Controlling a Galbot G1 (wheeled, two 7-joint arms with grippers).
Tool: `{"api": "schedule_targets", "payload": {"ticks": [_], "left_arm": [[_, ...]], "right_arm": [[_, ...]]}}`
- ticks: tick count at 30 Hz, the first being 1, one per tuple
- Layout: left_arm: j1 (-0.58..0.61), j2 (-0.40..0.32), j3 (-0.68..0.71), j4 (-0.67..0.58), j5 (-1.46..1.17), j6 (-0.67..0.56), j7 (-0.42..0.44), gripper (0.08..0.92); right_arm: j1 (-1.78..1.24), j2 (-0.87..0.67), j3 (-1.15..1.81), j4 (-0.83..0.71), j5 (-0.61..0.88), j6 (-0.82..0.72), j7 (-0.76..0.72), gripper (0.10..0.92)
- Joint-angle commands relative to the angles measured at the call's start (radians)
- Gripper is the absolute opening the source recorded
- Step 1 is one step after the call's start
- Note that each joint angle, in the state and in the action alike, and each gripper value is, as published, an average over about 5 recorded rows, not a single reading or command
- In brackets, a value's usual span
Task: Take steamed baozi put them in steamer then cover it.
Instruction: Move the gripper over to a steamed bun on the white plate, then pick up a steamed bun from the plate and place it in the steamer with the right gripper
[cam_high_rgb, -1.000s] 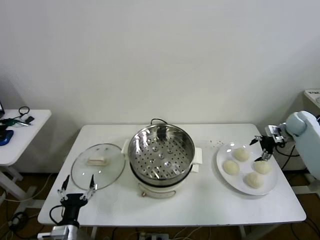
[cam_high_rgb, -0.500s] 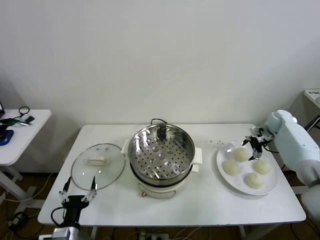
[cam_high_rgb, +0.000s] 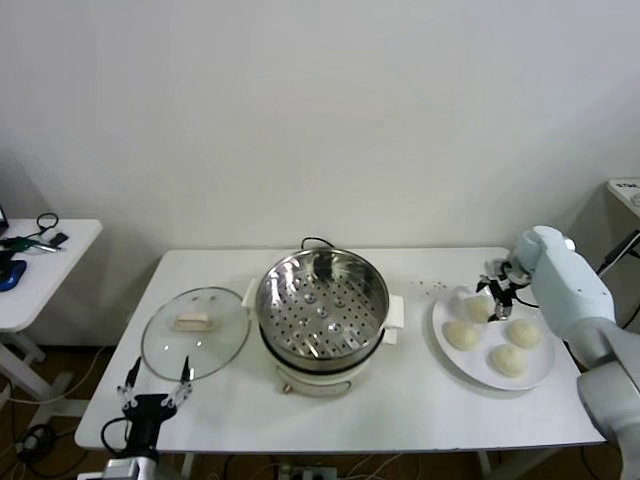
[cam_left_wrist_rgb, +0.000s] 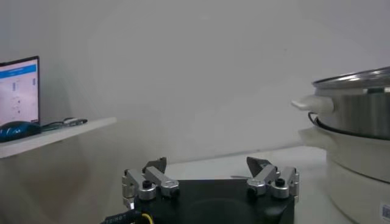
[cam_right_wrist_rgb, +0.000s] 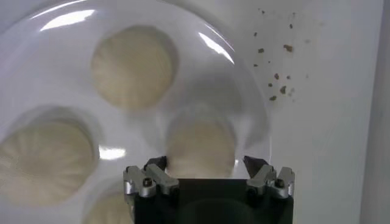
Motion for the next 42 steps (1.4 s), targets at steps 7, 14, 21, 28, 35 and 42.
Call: {"api": "schedule_targets", "payload": {"ticks": [7,14,21,28,35,42], "left_arm": [[0.000,0.001,-0.001,0.002,0.000,0.000,0.000,0.823],[-0.001,0.002,-0.002,0.000,0.001,0.002,0.000,0.823],[0.003,0.001,-0.004,-0.003,0.002,0.001,-0.001,0.823],[0.015,-0.002,-0.013,-0.013,0.001,0.000,-0.002,0.823],[0.022,-0.002,-0.024,-0.023,-0.001,0.002,-0.002,0.823],[0.020,-0.005,-0.023,-0.030,0.003,0.008,-0.001,0.823]], "right_arm": [[0.004,0.021,0.025,-0.021,-0.039,-0.003,-0.025,0.761],[0.009,0.016,0.027,-0.014,-0.022,-0.001,-0.044,0.658],[0.040,-0.005,-0.026,0.016,0.054,0.019,-0.085,0.653],[0.118,-0.053,-0.182,0.105,0.194,0.091,-0.166,0.654],[0.253,-0.128,-0.496,0.373,0.403,0.142,-0.212,0.657],[0.413,-0.085,-0.674,0.517,0.458,0.224,-0.217,0.664]]}}
